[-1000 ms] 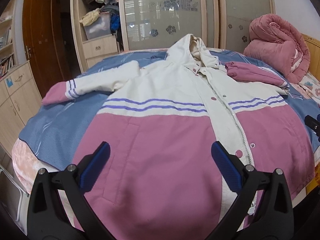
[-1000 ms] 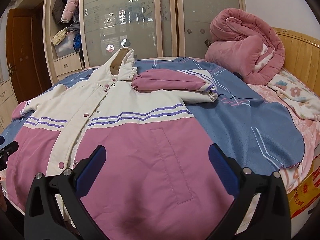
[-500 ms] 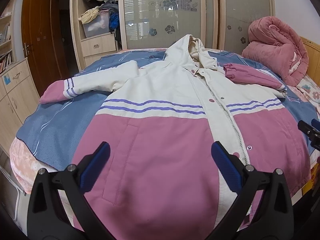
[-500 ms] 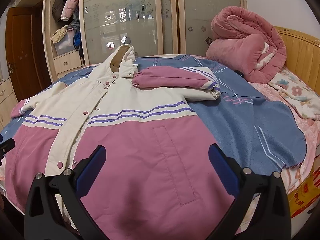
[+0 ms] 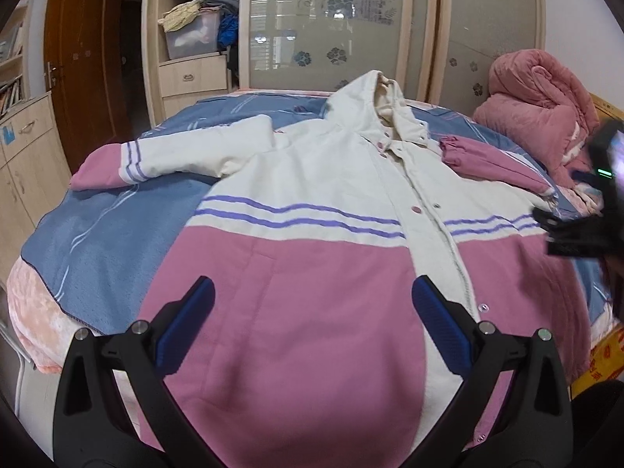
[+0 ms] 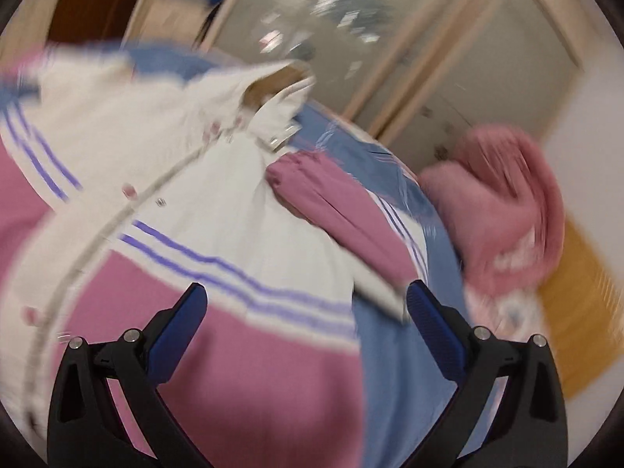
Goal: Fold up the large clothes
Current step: 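Regrasp the folded sleeve cuff with the right gripper and reposition it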
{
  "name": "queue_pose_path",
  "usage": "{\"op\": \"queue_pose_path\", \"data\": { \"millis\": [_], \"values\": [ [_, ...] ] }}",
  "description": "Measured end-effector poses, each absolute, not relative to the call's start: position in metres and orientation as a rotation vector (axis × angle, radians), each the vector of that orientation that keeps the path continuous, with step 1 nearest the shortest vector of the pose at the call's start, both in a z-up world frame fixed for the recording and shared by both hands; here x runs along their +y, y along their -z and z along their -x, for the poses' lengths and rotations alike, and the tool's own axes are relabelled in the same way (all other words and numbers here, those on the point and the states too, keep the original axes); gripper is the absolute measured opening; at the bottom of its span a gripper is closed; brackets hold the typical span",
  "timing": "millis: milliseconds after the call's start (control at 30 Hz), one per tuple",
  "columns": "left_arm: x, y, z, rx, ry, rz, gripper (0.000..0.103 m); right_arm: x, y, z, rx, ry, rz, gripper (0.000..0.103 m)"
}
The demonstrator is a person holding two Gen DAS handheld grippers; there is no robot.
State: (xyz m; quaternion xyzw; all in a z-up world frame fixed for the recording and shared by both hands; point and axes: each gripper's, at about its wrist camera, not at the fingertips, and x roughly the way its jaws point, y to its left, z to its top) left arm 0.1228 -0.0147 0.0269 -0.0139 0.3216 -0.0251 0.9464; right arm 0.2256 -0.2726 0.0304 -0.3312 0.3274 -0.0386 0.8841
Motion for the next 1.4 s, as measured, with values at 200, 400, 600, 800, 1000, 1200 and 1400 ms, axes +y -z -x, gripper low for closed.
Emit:
{"op": "queue_pose_path", "data": {
  "millis": [200, 400, 600, 800, 1000, 1200, 1400],
  "values": [
    [0.002, -0.024, -0.141, 0.677, 0.015, 0.061, 0.101, -0.24, 0.007, -0.33, 0.755, 0.112, 0.997, 0.098],
    [0.018, -0.02, -0.157, 0.712, -0.011, 0.085, 0.101, -0.238, 0.041, -0.41, 0.905, 0.178, 1.122, 0.078],
    [0.029, -0.02, -0.167, 0.722, -0.021, 0.101, 0.101, -0.256, 0.05, -0.445, 0.963, 0.234, 1.024, 0.024],
    [0.042, -0.024, -0.169, 0.717, -0.023, 0.14, 0.101, -0.244, 0.02, -0.405, 0.715, 0.237, 0.944, 0.012],
    [0.038, -0.027, -0.166, 0.713, -0.005, 0.145, 0.101, -0.185, -0.032, -0.343, 0.454, 0.131, 0.834, 0.012],
    [0.033, -0.027, -0.162, 0.707, -0.002, 0.134, 0.101, -0.089, -0.033, -0.323, 0.44, -0.066, 0.894, 0.012],
    [0.043, -0.025, -0.162, 0.711, -0.032, 0.153, 0.101, -0.023, 0.009, -0.329, 0.535, -0.164, 1.017, 0.012]
  ]
}}
